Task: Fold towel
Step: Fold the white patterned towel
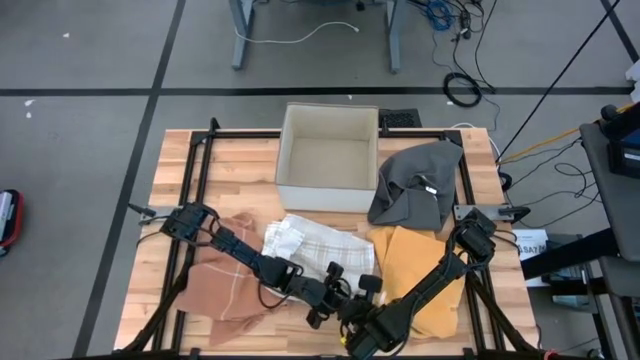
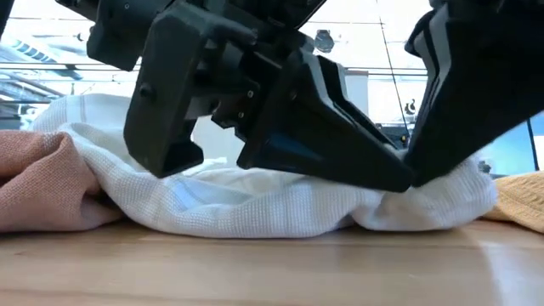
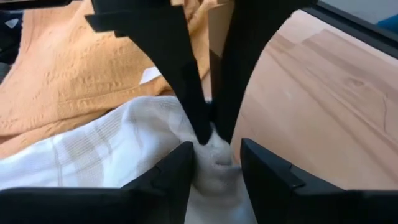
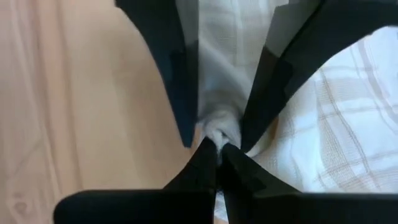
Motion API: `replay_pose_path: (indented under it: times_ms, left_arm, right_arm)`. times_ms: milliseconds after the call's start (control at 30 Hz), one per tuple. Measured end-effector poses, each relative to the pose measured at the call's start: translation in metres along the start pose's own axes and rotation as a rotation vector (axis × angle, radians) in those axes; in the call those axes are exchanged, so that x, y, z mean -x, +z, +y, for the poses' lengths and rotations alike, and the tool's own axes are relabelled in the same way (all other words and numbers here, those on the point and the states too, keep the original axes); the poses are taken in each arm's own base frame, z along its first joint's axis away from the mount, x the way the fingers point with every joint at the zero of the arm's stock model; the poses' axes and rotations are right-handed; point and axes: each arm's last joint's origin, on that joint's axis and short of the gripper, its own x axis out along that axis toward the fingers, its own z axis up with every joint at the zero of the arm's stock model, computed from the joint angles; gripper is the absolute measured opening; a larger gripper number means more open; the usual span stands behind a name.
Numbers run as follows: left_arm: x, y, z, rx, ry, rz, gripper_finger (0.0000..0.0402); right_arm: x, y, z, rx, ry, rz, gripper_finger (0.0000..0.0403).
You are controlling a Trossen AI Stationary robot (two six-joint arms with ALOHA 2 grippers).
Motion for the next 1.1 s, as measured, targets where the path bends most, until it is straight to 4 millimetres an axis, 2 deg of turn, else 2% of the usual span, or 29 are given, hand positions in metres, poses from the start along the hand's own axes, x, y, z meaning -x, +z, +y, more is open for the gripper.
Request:
replay_pose_path:
  times_ms: [100, 200, 233, 400, 567, 700, 900, 1100]
  left_arm:
    - [0.0, -0.001, 0.0, -0.003, -0.003, 0.014, 0.01]
    - [0.001, -0.001, -0.004, -0.045, -0.012, 0.021, 0.0032]
    - [0.001, -0.001, -0.006, -0.07, -0.016, 0.02, 0.002]
    - [0.006, -0.001, -0.02, -0.166, -0.062, 0.07, 0.0013]
    - [0.026, 0.005, -0.041, -0.231, -0.152, 0.17, 0.0013]
    - [0.042, 0.01, -0.058, -0.292, -0.238, 0.209, 0.0013]
    - [0.062, 0.019, -0.075, -0.345, -0.266, 0.235, 0.0012]
    - [0.072, 0.028, -0.072, -0.357, -0.196, 0.223, 0.0012]
  right_arm:
    - [0.006, 0.005, 0.003, 0.007, 0.019, -0.021, 0.0001]
    - [0.012, 0.009, 0.004, 0.029, 0.033, -0.033, 0.001]
    - [0.014, 0.009, 0.005, 0.036, 0.037, -0.039, 0.0015]
    - [0.036, 0.008, 0.009, 0.116, 0.03, -0.055, 0.0065]
    - [0.062, -0.009, 0.013, 0.195, -0.015, -0.042, 0.0141]
    - [0.071, -0.023, 0.018, 0.302, -0.07, -0.104, 0.0188]
    - [0.058, -0.039, 0.025, 0.406, -0.081, -0.156, 0.0213]
    - [0.027, -0.041, 0.028, 0.472, -0.032, -0.181, 0.0209]
